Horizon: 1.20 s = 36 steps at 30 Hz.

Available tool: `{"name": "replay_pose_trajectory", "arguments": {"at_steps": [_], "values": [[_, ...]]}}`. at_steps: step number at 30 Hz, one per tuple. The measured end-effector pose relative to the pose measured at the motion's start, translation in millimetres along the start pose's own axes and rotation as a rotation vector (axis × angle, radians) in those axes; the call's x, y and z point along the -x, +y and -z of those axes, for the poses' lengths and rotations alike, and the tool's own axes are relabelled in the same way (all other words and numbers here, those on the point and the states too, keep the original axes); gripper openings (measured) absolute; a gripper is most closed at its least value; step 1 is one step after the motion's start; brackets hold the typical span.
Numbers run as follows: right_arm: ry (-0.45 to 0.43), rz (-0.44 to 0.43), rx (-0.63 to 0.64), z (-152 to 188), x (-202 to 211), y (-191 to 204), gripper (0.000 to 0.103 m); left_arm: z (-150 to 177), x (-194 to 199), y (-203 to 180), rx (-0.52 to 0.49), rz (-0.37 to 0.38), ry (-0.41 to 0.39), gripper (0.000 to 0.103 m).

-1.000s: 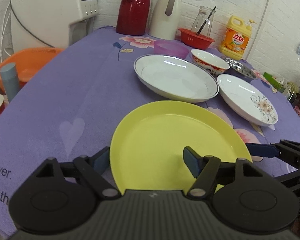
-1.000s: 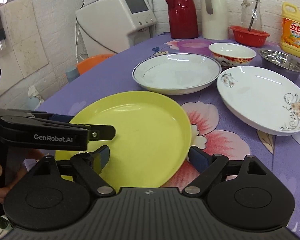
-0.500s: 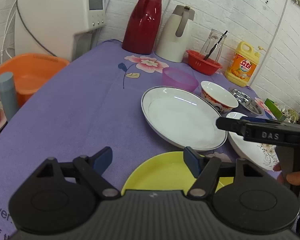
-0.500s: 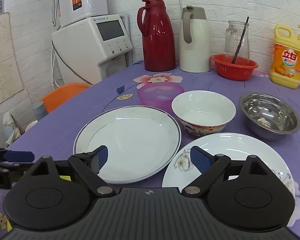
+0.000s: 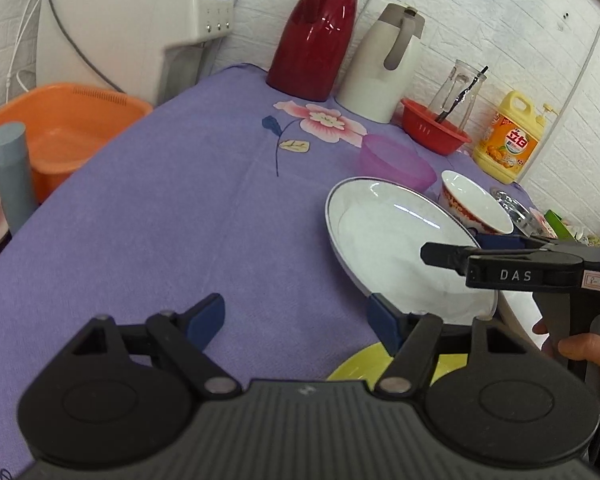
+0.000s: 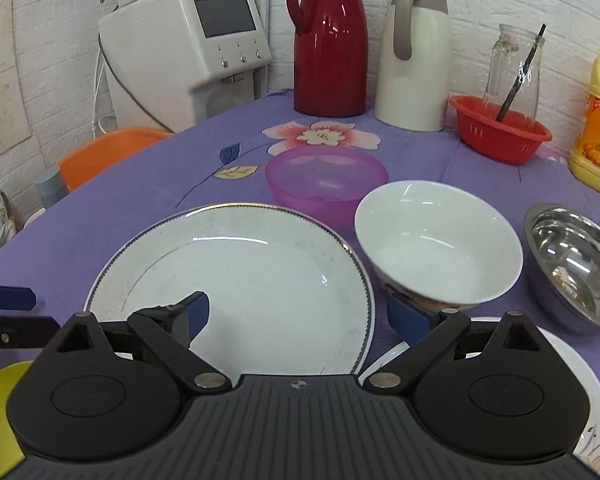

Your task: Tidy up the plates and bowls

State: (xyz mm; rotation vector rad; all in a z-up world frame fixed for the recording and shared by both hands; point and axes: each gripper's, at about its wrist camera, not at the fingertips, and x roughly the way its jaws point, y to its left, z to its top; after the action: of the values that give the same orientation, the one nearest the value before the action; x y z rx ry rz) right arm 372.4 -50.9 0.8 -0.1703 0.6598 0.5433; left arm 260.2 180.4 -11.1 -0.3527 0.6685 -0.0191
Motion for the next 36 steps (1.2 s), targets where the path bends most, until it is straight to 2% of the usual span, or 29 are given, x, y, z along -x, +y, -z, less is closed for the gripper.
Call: {"name": "replay_pose_trajectory", "arguments": {"at_steps": [2, 6, 10, 13, 15, 22, 26, 36], "values": [[0.014, -0.02, -0.011, -0.2, -4.0, 2.3, 0.103, -1.8, -0.8, 0.7, 0.0, 0.004, -0.001, 0.07], [0.019, 0.009, -0.038, -3.3, -8.3, 11.3, 0.103, -3.5, -3.6, -0.6, -0.008, 0.002, 0.0, 0.07], [0.003, -0.055, -0.067, -4.1, -8.5, 14.7, 0.103, -6.0, -7.1, -4.7, -0.016, -0.007, 0.006, 0.07], [0.005, -0.064, -0.057, 0.4, -7.9, 14.4, 0.103, -9.8, -10.9, -9.0, -0.029, -0.014, 0.007, 0.07], [0.008, -0.091, -0.105, 4.7, -5.6, 8.1, 0.103, -12.8, -16.2, -12.2, -0.036, -0.025, 0.012, 0.07], [-0.017, -0.061, -0.046, 10.6, 2.8, 14.8, 0.103, -26.4, -40.8, -20.1, -0.056, -0.047, 0.029, 0.07], [-0.031, -0.091, -0.037, 13.1, 3.3, 11.5, 0.103, -31.7, -55.0, -20.1, -0.068, -0.087, 0.049, 0.07], [-0.036, -0.044, 0.067, 18.2, -3.9, 23.2, 0.103, -34.6, -70.7, -33.4, -0.139, -0.08, 0.046, 0.069]]}}
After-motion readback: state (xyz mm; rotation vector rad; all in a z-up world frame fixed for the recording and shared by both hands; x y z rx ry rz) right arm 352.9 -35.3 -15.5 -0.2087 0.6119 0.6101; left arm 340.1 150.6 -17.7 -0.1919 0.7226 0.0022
